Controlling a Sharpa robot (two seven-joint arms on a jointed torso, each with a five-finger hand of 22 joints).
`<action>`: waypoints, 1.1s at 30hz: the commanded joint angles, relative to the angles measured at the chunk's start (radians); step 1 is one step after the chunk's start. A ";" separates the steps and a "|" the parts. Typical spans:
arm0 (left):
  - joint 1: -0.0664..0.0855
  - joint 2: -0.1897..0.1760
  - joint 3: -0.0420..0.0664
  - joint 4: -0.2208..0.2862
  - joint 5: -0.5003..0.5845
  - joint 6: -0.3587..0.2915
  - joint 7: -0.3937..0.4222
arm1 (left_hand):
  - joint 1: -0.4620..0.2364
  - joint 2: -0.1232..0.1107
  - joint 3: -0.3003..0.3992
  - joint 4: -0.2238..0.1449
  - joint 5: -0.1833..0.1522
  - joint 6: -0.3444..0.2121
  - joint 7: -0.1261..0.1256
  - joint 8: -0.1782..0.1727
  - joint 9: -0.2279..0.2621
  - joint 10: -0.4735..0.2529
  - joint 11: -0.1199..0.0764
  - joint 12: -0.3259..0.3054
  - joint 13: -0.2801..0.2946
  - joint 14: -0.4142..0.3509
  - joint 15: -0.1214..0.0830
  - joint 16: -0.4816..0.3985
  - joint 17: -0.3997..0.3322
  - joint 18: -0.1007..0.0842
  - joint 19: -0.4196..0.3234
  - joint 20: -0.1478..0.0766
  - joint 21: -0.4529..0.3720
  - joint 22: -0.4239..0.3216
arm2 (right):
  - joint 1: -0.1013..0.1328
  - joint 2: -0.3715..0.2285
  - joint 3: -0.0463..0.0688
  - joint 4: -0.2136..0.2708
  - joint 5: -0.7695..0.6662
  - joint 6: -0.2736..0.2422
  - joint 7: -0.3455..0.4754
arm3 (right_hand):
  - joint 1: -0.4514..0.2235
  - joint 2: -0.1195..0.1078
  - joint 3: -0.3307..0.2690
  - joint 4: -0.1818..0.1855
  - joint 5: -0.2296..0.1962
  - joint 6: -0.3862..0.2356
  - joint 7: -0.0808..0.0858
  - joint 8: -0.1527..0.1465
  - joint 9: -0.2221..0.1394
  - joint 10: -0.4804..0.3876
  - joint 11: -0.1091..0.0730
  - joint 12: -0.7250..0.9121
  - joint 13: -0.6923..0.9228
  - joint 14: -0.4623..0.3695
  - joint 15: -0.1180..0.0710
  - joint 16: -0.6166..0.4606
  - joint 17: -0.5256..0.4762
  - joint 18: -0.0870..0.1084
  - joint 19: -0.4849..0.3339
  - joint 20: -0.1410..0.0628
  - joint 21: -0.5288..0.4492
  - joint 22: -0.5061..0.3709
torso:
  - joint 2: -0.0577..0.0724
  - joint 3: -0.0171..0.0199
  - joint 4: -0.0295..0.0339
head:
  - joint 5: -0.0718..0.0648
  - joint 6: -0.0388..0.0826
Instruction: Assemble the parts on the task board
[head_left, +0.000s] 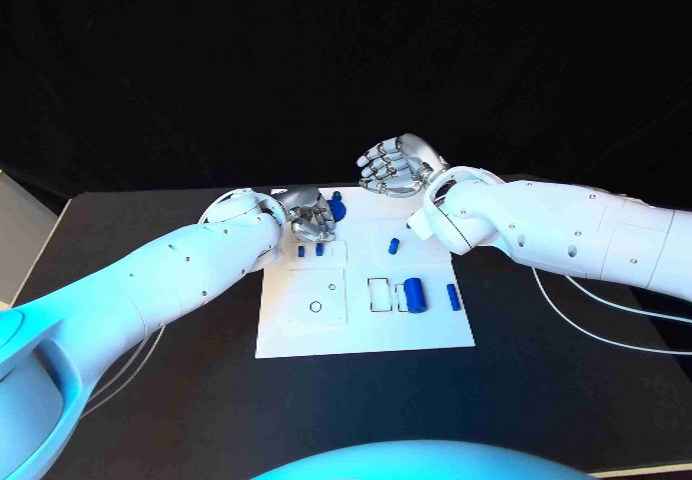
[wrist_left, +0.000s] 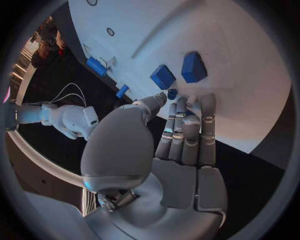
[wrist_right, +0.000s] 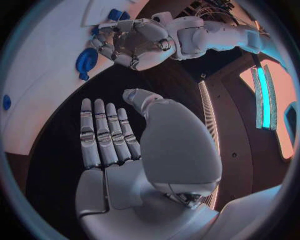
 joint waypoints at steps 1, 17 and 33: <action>-0.007 0.002 -0.004 -0.008 -0.035 0.022 -0.057 | 0.031 0.007 0.005 -0.022 -0.004 0.016 -0.010 0.023 0.009 -0.010 -0.014 0.061 0.038 0.036 -0.011 0.017 0.063 0.004 0.035 -0.010 0.027 0.037 | 0.000 0.000 0.001 0.001 -0.001 0.010 0.012 | -0.009 -0.004 0.004 0.001 0.003 0.006 0.048 -0.002 -0.002 0.006 -0.003 -0.007 0.000 0.007 -0.003 -0.006 -0.001 0.014 -0.002 0.006 -0.002 -0.001 | 0.000 -0.0006 0.0002 | -0.003 -0.003; -0.006 0.002 -0.005 -0.008 -0.062 0.061 -0.095 | 0.022 -0.005 0.006 -0.039 -0.004 0.005 -0.021 0.068 0.007 -0.146 -0.037 0.448 0.275 0.113 -0.030 0.063 0.270 -0.007 0.072 -0.028 0.069 0.101 | 0.002 -0.008 0.001 0.009 -0.001 0.012 0.009 | -0.011 -0.004 0.005 0.002 0.004 0.006 0.048 -0.003 -0.002 0.007 -0.003 -0.008 0.000 0.007 -0.003 -0.006 -0.002 0.014 -0.002 0.006 -0.002 -0.001 | 0.001 -0.0021 0.0026 | -0.007 -0.009; -0.006 0.009 -0.007 -0.011 -0.102 0.016 -0.033 | 0.038 -0.017 0.012 -0.046 -0.005 -0.046 -0.017 0.043 -0.010 -0.176 -0.040 0.516 0.316 0.121 -0.032 0.068 0.292 -0.012 0.090 -0.029 0.086 0.131 | 0.002 -0.007 0.001 0.009 0.000 0.012 0.010 | -0.012 -0.004 0.005 0.002 0.005 0.006 0.048 -0.003 -0.003 0.007 -0.003 -0.009 0.000 0.007 -0.003 -0.007 -0.002 0.014 -0.002 0.006 -0.002 -0.001 | 0.001 -0.0012 0.0018 | -0.004 -0.007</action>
